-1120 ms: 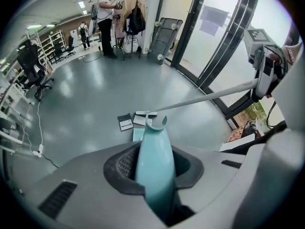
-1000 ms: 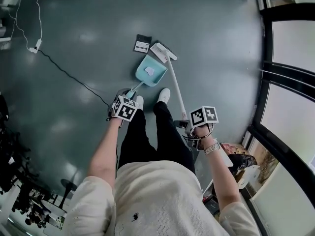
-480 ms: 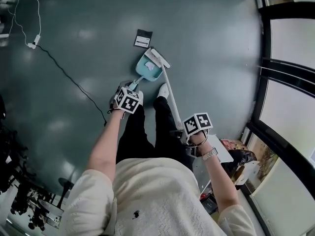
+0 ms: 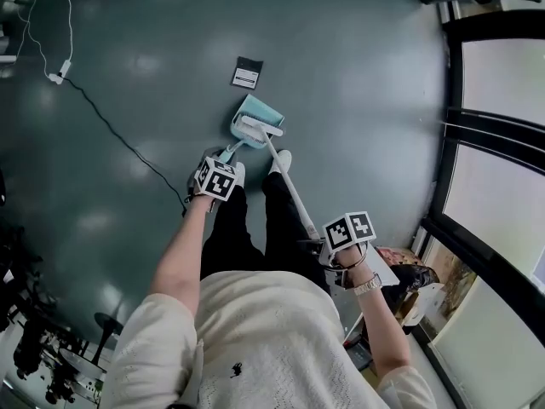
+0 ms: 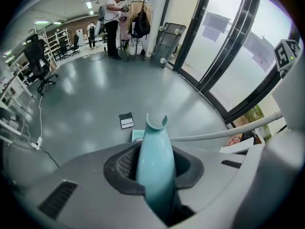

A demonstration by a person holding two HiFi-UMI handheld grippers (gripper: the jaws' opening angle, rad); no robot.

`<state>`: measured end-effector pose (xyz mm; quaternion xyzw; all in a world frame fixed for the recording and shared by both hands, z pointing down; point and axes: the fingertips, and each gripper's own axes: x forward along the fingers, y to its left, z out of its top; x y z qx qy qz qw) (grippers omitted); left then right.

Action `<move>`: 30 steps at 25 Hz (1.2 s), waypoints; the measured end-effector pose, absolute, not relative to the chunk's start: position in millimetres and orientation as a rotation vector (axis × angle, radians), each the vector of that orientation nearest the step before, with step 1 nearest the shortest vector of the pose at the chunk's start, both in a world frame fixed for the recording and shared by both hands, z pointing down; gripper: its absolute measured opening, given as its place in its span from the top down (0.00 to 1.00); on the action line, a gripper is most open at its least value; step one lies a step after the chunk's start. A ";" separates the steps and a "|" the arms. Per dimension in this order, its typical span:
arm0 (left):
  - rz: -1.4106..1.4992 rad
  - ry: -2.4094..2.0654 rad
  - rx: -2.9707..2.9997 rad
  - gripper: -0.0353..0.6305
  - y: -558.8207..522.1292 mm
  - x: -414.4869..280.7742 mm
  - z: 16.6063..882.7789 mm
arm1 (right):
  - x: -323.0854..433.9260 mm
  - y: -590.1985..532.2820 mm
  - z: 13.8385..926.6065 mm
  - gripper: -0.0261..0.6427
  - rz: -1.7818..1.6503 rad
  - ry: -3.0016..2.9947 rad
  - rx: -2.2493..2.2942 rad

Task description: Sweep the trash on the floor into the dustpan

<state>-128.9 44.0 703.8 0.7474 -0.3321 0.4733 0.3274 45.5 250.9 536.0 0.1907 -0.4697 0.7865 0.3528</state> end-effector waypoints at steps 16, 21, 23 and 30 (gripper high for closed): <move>1.220 -1.021 1.894 0.80 39.7 -222.1 666.7 | 84.2 172.3 474.1 0.80 2.162 -1.337 0.539; 1.241 -0.994 1.937 0.80 17.1 -273.4 659.9 | 72.4 115.7 474.6 0.80 2.185 -1.360 0.716; 1.258 -0.970 1.956 0.80 2.8 -294.7 659.5 | 61.9 91.0 479.0 0.80 2.201 -1.366 0.799; 1.363 -0.782 2.032 0.80 -51.4 -357.3 670.0 | 17.1 9.7 511.7 0.80 2.319 -1.348 1.087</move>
